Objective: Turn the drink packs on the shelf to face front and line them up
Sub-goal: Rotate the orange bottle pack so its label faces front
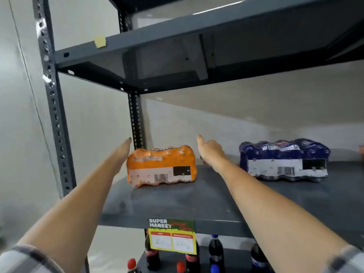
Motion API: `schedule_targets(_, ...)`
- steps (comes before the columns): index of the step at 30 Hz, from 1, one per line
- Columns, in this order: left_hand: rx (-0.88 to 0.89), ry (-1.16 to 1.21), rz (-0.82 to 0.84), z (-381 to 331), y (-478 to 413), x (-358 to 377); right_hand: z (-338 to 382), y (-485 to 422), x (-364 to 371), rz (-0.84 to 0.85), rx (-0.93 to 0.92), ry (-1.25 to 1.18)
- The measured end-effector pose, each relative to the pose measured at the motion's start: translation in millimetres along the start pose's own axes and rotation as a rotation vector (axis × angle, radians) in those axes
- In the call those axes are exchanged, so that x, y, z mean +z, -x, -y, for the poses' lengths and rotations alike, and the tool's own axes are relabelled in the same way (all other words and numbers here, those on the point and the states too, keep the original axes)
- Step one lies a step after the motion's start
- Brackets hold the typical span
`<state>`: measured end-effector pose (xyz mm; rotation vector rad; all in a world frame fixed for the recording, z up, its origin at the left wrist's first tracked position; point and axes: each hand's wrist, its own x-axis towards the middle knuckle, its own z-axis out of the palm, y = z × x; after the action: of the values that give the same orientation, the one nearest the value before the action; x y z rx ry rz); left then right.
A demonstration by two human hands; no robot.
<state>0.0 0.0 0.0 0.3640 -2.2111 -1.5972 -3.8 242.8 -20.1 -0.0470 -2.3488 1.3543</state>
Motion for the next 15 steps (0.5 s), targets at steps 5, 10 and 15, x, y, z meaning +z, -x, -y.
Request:
schedule_targets(5, -0.157, 0.122, 0.309, 19.8, -16.9, 10.3, 2.5, -6.8, 28.0, 0.207, 0.259, -0.173)
schedule_targets(10, -0.104, 0.187, 0.291, 23.4, -32.1, 26.8, 5.5, -7.5, 30.1, 0.133, 0.249, -0.237)
schedule_targets(15, -0.014, 0.283, 0.287, 22.4, -25.5, 48.5, -6.5, -11.4, 8.9, 0.013, 0.277, -0.33)
